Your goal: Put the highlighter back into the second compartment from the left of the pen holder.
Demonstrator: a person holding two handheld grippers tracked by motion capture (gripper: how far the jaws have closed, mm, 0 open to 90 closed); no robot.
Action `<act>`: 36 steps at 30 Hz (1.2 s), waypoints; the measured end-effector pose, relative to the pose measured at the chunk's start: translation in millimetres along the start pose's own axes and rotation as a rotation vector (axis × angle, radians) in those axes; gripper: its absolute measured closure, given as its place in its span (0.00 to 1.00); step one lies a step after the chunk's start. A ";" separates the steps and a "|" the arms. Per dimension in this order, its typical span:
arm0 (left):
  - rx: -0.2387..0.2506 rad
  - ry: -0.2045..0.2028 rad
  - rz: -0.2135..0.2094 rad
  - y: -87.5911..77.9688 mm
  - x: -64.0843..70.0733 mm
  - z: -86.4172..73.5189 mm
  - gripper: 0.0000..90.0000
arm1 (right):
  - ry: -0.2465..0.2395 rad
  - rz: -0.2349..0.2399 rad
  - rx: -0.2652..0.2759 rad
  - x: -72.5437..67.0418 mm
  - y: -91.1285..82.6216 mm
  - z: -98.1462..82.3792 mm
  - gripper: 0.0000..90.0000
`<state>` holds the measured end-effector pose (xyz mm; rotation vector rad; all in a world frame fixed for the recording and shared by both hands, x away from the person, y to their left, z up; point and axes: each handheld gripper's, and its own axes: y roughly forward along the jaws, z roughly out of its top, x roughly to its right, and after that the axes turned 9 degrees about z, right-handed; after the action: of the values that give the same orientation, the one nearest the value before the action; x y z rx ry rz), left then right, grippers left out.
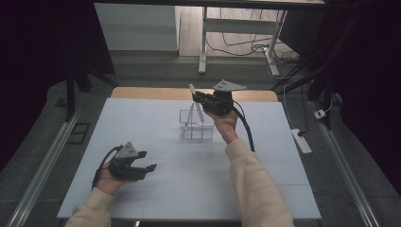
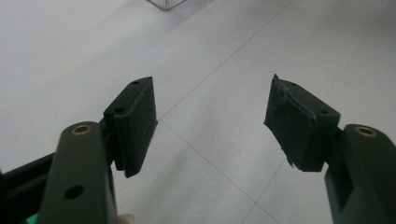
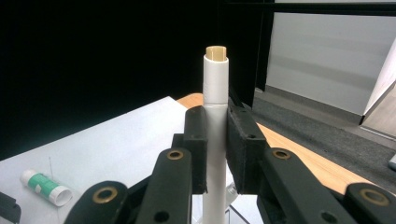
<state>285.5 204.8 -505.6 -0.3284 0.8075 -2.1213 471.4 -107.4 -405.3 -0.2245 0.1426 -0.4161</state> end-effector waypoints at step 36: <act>-0.002 -0.010 0.005 -0.7 -1.4 -0.9 0.37 | 0.016 -0.044 -0.114 9.7 -22.6 -22.7 0.57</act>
<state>285.5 206.6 -505.7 -0.3372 0.8046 -2.1129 467.3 -135.8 -422.6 -0.3372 0.1773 -0.4542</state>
